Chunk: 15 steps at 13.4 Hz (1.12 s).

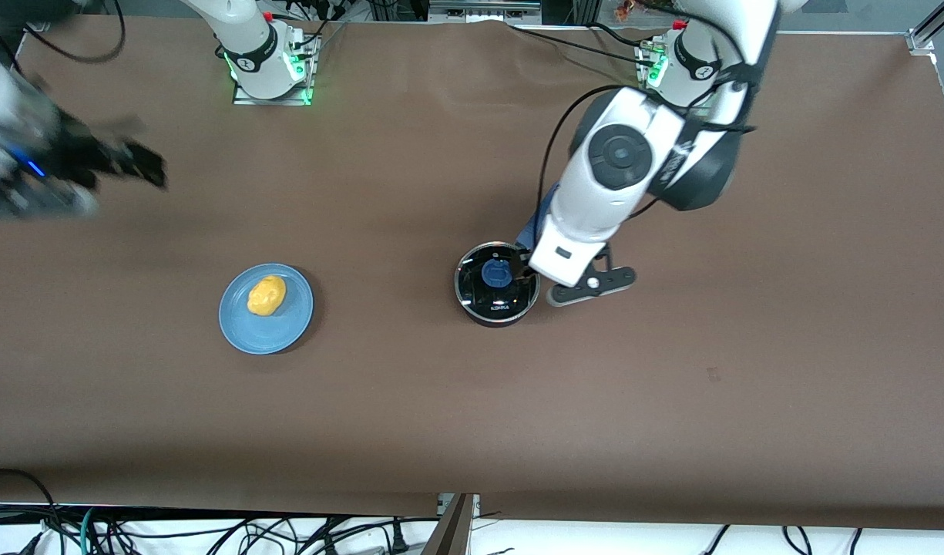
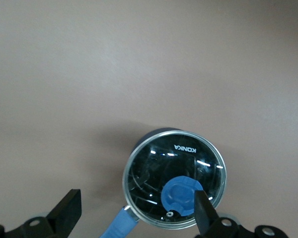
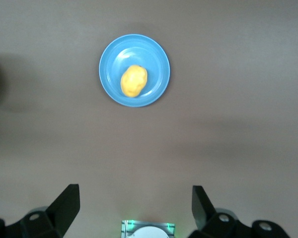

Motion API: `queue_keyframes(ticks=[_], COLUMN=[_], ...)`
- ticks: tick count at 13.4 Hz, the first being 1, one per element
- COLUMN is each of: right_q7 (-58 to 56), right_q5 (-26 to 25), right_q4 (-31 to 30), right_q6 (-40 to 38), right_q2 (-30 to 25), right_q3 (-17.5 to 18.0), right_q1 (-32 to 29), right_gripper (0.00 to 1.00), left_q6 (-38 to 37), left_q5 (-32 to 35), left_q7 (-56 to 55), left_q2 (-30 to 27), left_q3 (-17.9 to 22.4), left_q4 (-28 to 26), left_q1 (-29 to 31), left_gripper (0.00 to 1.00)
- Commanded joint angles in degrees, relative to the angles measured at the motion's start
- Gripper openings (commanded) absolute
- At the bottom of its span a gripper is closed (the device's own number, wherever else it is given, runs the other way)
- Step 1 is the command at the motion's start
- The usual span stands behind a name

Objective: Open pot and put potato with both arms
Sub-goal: 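Reach the left gripper down and grasp the blue lid knob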

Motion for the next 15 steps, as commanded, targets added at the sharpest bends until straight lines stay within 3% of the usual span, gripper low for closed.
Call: queue_keyframes(ticks=[1, 8, 13, 15], right_q7=[-3.13, -3.75, -4.28, -4.37], right_q5=[1.16, 1.08, 1.16, 1.25], right_q4=[-4.6, -3.81, -2.75, -4.41], right_q6=[1.41, 1.94, 2.37, 8.24], right_q2=[-2.71, -1.4, 3.34, 7.38], right_q3=[-1.53, -1.53, -1.54, -1.36], right_q1=[-0.04, -0.04, -0.22, -0.13], right_gripper=[1.0, 1.0, 1.0, 1.0], left_q6=[3.47, 5.24, 8.49, 8.5], left_q5=[-1.16, -0.19, 3.15, 3.23], left_q7=[-2.43, -4.2, -4.38, -4.03], left_q2=[3.95, 7.82, 9.67, 9.85], left_q3=[-0.81, -1.25, -2.48, -2.57], left_q4=[1.79, 1.61, 0.2, 0.12], left_q1=[-1.44, -5.14, -5.76, -5.76], left_gripper=[1.0, 1.0, 1.0, 1.0])
